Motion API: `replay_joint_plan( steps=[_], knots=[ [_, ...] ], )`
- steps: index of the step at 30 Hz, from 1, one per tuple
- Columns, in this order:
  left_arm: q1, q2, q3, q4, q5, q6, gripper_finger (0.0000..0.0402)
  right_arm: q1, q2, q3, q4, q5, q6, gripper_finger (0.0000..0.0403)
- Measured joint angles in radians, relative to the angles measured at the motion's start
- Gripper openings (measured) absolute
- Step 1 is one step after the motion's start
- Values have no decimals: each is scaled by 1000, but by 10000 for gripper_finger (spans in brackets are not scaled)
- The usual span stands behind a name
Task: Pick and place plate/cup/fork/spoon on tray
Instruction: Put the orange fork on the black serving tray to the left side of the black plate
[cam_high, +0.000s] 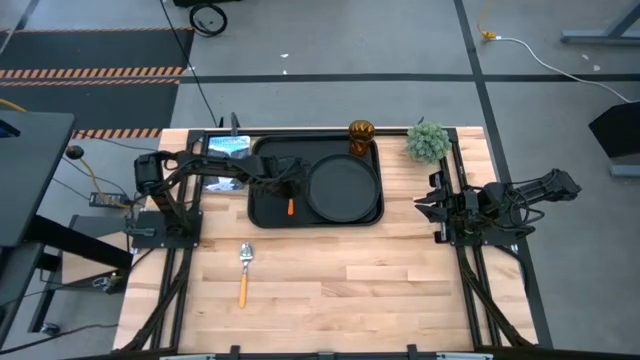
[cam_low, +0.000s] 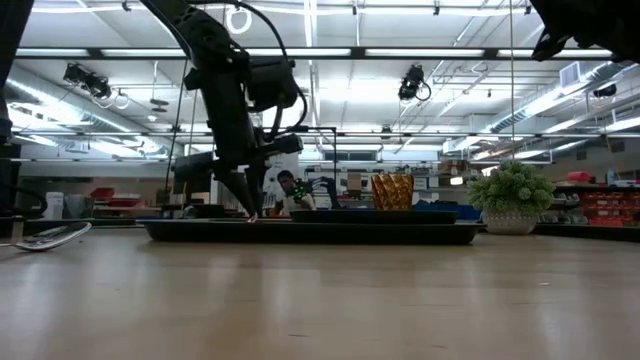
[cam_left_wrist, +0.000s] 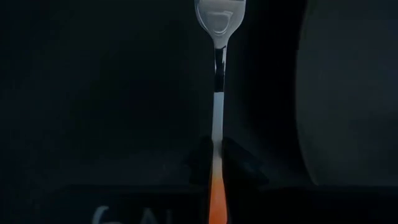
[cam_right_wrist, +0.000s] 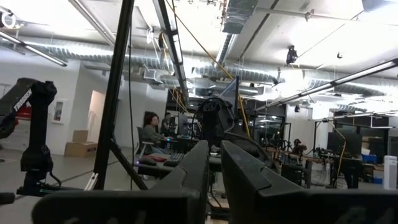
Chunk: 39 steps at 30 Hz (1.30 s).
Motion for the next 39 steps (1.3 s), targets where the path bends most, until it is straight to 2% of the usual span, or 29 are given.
replay_joint_plan(
  steps=[19, 29, 39],
  knots=[
    [38, 51, 0, 99, -47, 26, 32, 0, 1, 0, -1, -5, 0, 50],
    [35, 82, 0, 201, -27, 15, 32, 0, 11, 0, 7, -8, 2, 50],
    [35, 91, 0, 179, -8, 9, 32, 0, 11, 0, 6, -8, 3, 50]
  ],
)
